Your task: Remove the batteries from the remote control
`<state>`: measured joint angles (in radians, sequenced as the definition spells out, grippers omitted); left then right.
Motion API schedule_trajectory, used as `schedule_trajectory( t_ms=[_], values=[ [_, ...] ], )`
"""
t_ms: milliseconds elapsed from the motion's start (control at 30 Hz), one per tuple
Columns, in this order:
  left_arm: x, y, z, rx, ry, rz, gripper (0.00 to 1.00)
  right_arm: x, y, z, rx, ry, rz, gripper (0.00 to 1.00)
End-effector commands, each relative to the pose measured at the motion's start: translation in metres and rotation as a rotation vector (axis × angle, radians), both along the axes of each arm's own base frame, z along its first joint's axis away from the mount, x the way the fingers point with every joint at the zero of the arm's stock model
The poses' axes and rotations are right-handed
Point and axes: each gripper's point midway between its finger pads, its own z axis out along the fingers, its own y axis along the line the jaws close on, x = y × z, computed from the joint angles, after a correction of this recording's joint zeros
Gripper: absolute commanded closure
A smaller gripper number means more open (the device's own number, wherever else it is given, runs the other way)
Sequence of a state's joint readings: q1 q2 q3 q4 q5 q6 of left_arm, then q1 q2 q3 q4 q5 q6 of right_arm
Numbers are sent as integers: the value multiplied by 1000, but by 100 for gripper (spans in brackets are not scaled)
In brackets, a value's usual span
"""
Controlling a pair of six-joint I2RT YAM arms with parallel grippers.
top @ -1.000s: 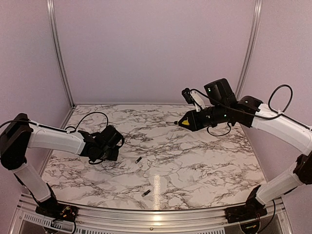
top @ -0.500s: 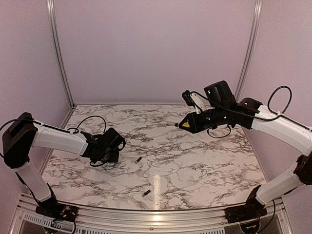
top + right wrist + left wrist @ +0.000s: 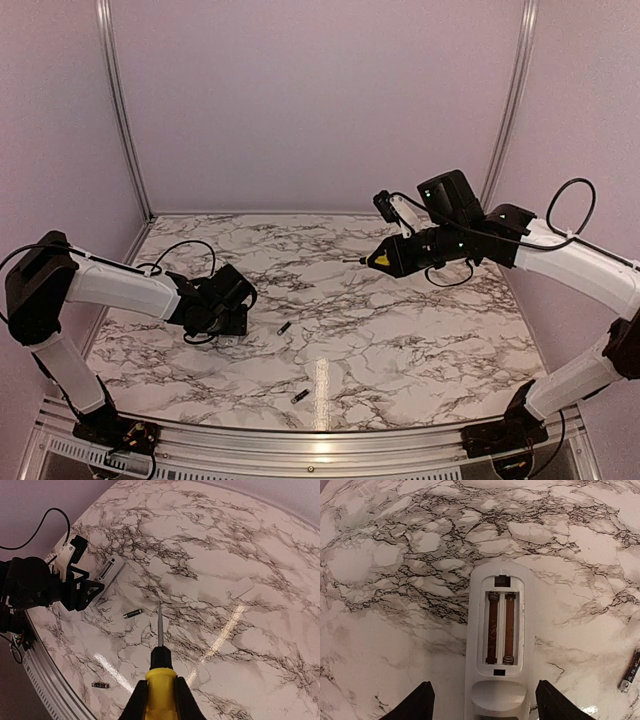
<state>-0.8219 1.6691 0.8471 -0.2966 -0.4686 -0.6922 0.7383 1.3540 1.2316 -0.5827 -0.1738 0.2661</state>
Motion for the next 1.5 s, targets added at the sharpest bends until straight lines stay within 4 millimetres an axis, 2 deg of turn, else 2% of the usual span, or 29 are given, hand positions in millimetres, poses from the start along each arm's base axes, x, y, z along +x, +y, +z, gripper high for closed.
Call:
schedule_trajectory(
  t_ms=[0,133,233,267,567,800,1000,1133,1200,1267,1467],
  values=[
    [-4,5,-4,0,10,5,25,1,-3,15,41,-28,-15,100],
    [-4,5,2,-14,-2,8,18,2,-2,15,43,-28,-14,100],
    [-3,6,13,-22,-28,5,2,3,-1,16,46,-28,-11,100],
    [-2,6,18,-23,-40,2,1,3,0,17,46,-28,-9,100],
    [7,3,75,-15,-208,-136,1,5,4,17,46,-25,3,100],
    [4,-2,102,58,-309,-335,1,5,12,15,46,-5,44,100],
    [-10,-28,134,68,-429,-584,1,2,22,5,42,40,94,100],
    [-30,-56,153,95,-516,-788,2,-3,29,-7,34,92,138,100],
    [-42,-68,156,121,-543,-888,2,-3,32,-8,39,101,142,100],
    [-49,-84,169,127,-604,-969,3,-4,35,-7,52,109,151,100],
    [-62,-122,178,161,-633,-1168,8,-19,56,-16,66,171,234,100]
  ],
)
